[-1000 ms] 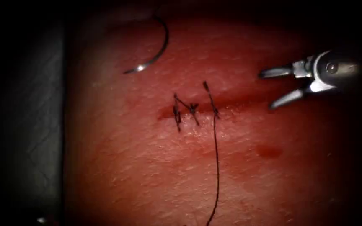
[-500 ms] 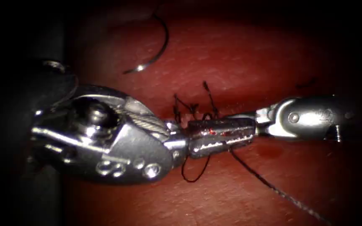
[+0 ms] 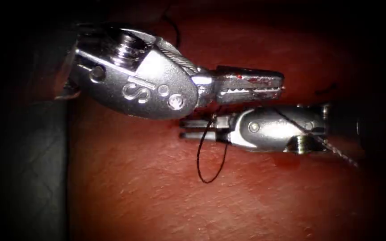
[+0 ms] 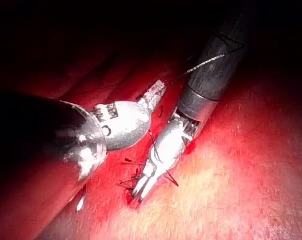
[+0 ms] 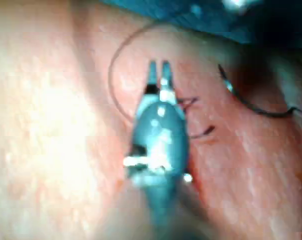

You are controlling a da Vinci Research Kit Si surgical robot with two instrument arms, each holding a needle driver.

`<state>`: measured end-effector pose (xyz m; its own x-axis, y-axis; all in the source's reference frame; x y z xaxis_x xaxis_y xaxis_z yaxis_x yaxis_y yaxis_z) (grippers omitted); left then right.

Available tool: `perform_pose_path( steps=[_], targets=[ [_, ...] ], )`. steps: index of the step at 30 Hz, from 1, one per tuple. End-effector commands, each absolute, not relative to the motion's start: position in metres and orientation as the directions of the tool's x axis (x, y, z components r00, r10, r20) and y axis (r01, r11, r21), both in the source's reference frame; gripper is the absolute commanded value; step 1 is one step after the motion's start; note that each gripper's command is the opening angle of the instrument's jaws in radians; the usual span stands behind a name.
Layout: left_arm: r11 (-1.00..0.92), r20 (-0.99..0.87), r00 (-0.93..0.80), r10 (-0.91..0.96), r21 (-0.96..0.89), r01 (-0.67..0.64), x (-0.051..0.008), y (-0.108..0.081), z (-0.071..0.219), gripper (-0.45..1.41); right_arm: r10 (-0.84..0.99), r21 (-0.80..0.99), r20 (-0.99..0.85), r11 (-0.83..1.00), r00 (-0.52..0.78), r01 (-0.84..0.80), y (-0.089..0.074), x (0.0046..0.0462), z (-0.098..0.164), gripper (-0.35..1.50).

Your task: Wound Closure

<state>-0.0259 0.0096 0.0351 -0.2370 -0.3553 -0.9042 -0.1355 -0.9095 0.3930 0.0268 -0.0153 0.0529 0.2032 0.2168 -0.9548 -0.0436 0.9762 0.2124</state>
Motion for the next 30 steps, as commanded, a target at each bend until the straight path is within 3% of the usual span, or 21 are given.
perform_pose_path(
  steps=[1, 9, 14, 20, 25, 30],
  targets=[
    [-0.91, -0.906, -0.233, -0.355, 0.391, -0.136, -0.0266, 0.01, 0.036, -0.45, 0.222, 0.218, -0.957, 0.975, 0.187, -0.041, -0.017, 0.0281, 0.053, 0.04],
    [-0.93, -0.923, -0.21, -0.322, 0.35, -0.111, -0.0278, 0.013, 0.04, -0.45, 0.246, 0.245, -0.959, 0.969, 0.141, -0.026, -0.018, 0.029, 0.054, 0.05],
    [-0.934, -0.93, -0.195, -0.313, 0.338, -0.112, -0.0277, 0.014, 0.042, -0.45, 0.254, 0.255, -0.962, 0.967, 0.104, -0.004, -0.018, 0.0291, 0.054, -0.05],
    [-0.938, -0.934, -0.182, -0.307, 0.329, -0.108, -0.0277, 0.015, 0.045, -0.45, 0.269, 0.27, -0.961, 0.963, 0.069, 0.018, -0.018, 0.0301, 0.054, 0.0],
    [-0.946, -0.944, -0.17, -0.283, 0.304, -0.111, -0.0275, 0.016, 0.047, -0.45, 0.274, 0.276, -0.961, 0.96, 0.036, 0.043, -0.018, 0.0311, 0.053, -0.1],
    [-0.949, -0.948, -0.162, -0.275, 0.295, -0.11, -0.0274, 0.016, 0.049, -0.45, 0.285, 0.284, -0.958, 0.957, -0.013, 0.059, -0.018, 0.0316, 0.053, -0.03]
  ],
)
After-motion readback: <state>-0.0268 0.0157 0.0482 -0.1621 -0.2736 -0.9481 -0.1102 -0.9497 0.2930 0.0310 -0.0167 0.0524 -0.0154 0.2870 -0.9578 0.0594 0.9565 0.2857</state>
